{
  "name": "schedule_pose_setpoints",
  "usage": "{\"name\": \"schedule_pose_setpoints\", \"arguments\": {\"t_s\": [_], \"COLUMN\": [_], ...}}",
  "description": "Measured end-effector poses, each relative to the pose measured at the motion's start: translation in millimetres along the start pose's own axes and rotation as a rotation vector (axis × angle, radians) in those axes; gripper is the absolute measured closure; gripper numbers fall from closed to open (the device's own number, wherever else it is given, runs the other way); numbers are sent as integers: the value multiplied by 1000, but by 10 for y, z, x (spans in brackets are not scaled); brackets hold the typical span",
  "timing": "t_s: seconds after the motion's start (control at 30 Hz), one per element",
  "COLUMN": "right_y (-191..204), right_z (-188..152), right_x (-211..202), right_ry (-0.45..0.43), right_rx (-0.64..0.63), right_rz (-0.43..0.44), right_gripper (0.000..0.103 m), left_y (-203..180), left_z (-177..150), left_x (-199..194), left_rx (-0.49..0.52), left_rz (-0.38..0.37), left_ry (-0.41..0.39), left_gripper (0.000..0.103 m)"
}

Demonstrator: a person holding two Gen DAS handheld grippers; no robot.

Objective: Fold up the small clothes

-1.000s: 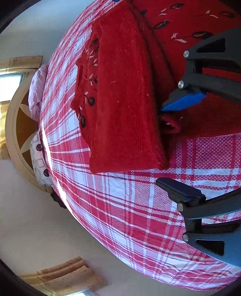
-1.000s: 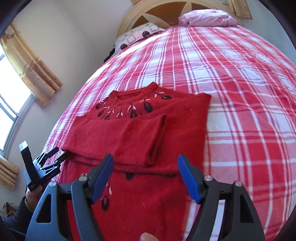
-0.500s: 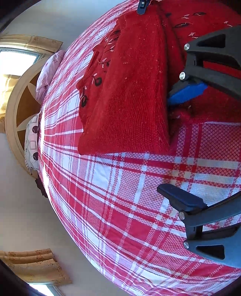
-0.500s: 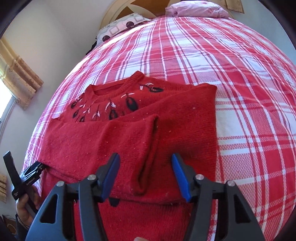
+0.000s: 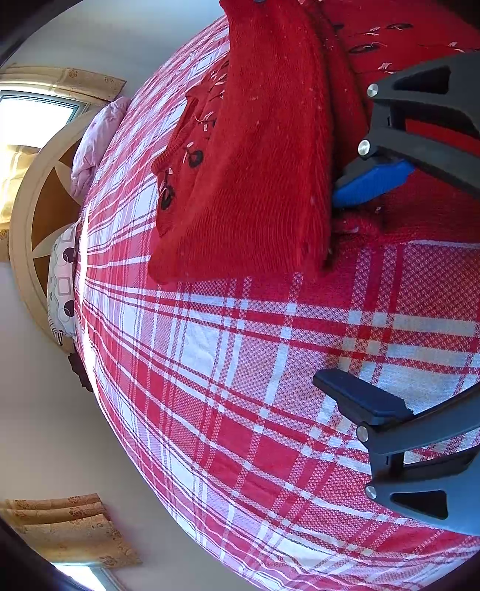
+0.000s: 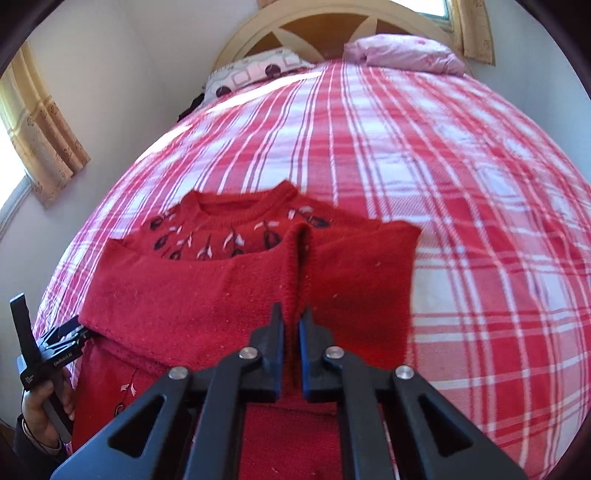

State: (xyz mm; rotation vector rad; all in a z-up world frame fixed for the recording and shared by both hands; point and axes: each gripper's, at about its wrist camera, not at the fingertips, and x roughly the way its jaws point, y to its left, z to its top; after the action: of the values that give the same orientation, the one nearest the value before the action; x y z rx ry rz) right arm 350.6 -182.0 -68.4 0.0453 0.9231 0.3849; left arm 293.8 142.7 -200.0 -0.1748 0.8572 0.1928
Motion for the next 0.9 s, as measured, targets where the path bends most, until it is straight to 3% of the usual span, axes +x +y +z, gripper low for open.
{"name": "schedule_pose_setpoints", "arguments": {"t_s": [0.27, 0.33, 0.43, 0.53, 0.6, 0.7, 0.77, 0.9], "right_y": [-356, -416, -507, -540, -509, -408, -321, -65], "right_z": [-94, -146, -188, -187, -204, -223, -208, -218], "right_x": [186, 311, 315, 197, 73, -47, -75, -58], "right_ry": [60, 110, 100, 88, 65, 35, 20, 7], "right_rx": [84, 102, 130, 140, 106, 45, 24, -35], "right_rz": [-65, -33, -21, -44, -72, -96, -64, -13], "right_gripper": [94, 93, 90, 76, 62, 61, 61, 61], "left_y": [13, 31, 89, 159, 184, 230, 230, 97], "left_z": [-1, -3, -40, -136, -182, -123, -33, 144], "left_x": [3, -6, -103, -309, -470, -686, -739, -516], "left_rx": [-4, -6, -30, -53, -45, -46, -54, -3], "left_rz": [-1, -8, -25, -46, 12, 55, 59, 91], "left_ry": [0, 0, -4, -30, -68, -160, -199, -169], "left_gripper": [15, 15, 15, 15, 15, 15, 15, 15]}}
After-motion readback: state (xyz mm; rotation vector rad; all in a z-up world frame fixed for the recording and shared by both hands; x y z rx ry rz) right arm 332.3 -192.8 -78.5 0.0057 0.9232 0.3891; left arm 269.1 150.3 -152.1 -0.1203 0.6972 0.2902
